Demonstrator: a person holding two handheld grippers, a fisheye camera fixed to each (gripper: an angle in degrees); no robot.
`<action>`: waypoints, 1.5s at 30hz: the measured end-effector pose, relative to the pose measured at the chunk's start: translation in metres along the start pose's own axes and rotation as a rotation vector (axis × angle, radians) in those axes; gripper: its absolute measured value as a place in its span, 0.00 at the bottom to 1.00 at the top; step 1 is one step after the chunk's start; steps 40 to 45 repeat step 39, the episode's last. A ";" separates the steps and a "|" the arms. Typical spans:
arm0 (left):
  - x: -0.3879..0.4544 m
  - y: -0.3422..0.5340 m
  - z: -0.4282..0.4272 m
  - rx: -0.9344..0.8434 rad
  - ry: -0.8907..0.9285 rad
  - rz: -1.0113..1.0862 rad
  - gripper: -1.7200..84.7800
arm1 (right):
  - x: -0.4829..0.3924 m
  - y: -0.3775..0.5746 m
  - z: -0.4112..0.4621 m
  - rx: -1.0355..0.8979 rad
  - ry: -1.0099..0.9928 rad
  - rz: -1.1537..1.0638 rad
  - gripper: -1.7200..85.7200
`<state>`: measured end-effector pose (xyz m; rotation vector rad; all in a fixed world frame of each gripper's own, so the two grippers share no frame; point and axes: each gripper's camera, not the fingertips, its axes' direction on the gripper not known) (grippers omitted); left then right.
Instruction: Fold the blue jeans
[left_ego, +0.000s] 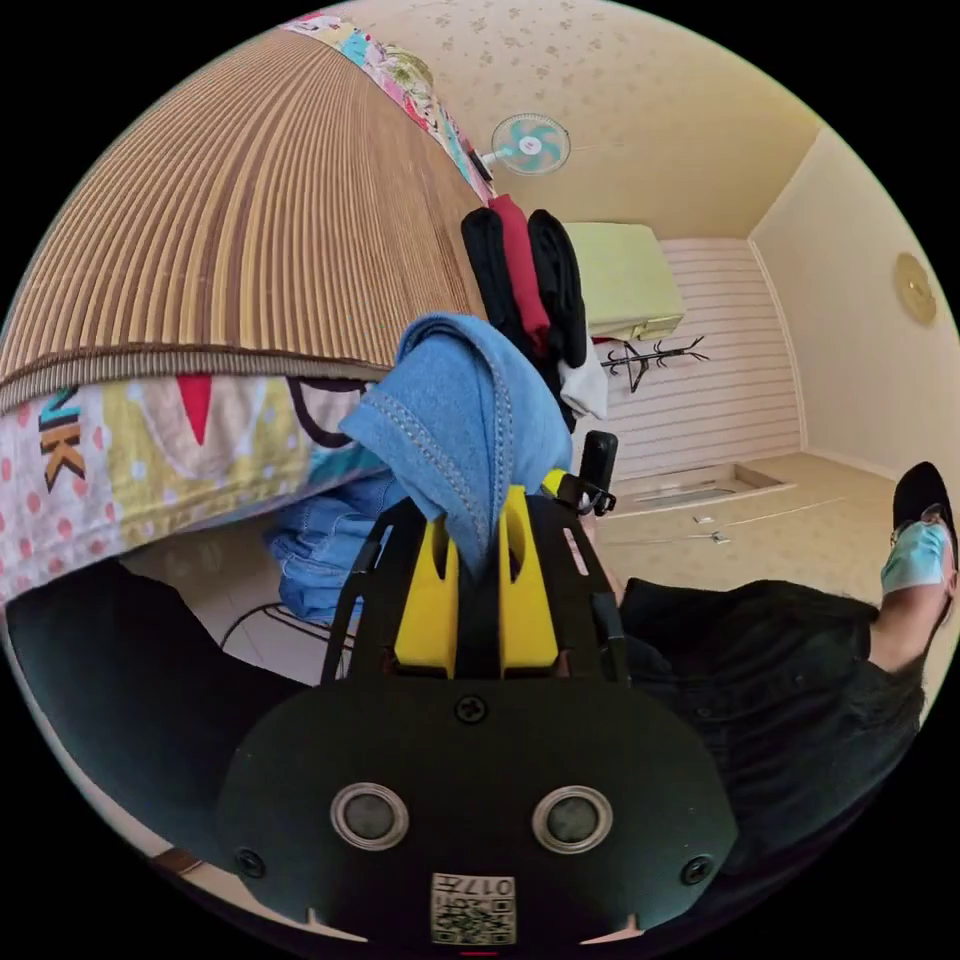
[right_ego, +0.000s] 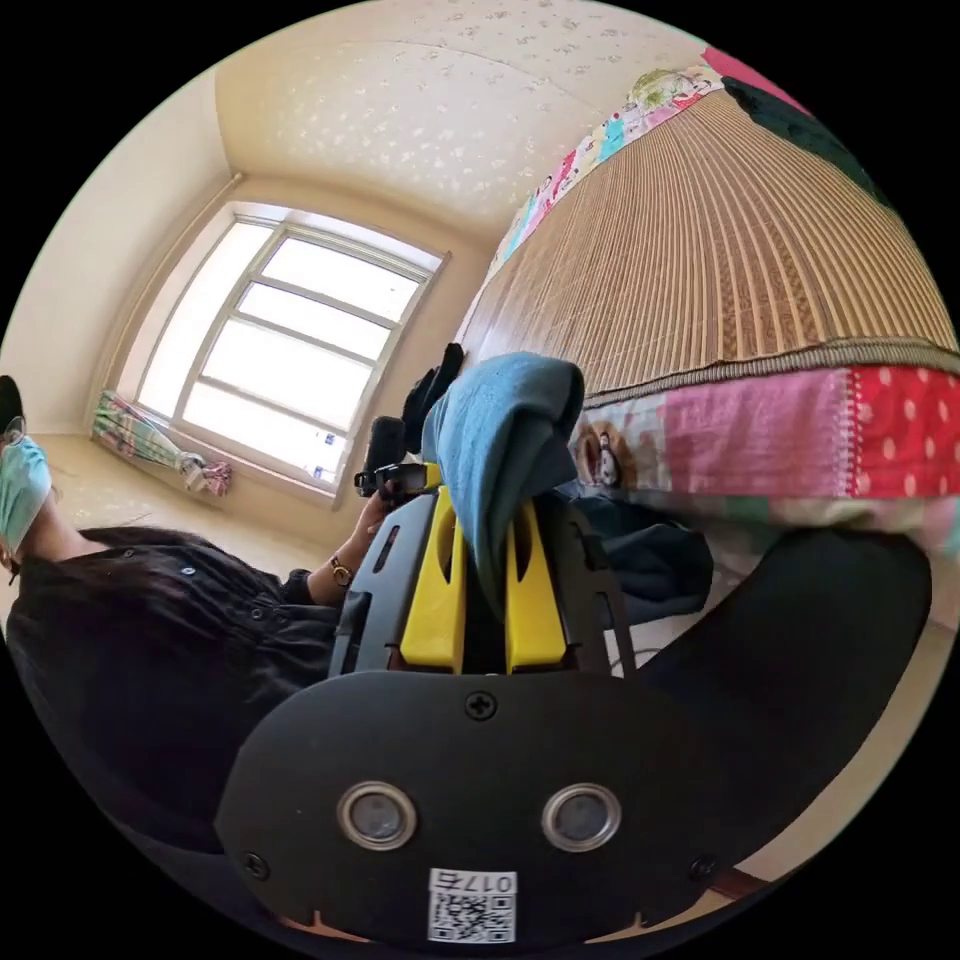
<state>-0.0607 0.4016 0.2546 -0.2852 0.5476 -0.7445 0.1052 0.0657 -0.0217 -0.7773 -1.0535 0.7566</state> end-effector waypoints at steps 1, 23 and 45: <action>0.021 0.009 0.001 0.006 0.049 0.049 0.09 | -0.013 0.015 -0.023 0.070 -0.051 -0.019 0.09; 0.232 -0.195 0.120 -0.019 -0.111 0.535 0.11 | -0.044 -0.057 -0.341 0.620 0.868 0.173 0.14; 0.135 0.211 -0.216 0.795 -0.925 -0.186 0.01 | -0.100 0.117 -0.085 0.480 0.928 -0.072 0.02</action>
